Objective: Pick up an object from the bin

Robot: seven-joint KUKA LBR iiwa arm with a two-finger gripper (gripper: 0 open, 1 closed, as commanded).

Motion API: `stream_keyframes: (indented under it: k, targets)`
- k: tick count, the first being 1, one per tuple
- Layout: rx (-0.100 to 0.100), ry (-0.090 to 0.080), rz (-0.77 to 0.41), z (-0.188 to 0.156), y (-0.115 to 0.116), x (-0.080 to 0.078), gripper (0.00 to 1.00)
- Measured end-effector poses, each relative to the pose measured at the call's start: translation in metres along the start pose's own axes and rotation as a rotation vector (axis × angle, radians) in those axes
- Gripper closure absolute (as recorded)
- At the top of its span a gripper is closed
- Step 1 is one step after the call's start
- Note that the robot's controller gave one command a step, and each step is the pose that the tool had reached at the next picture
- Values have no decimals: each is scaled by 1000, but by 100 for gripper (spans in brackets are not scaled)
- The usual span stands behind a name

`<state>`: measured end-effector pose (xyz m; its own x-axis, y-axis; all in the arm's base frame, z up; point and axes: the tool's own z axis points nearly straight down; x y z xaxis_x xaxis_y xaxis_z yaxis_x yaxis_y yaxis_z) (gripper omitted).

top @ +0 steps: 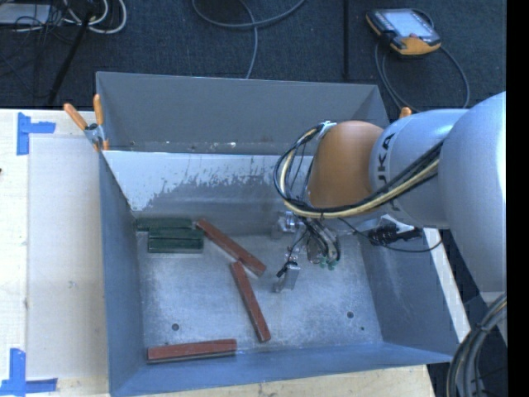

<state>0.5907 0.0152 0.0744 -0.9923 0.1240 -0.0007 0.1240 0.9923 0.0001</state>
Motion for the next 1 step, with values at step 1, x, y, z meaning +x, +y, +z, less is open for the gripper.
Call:
stream_keyframes:
  k: [1]
  targets:
    - [1, 1, -178, -19, 54, 3, 0]
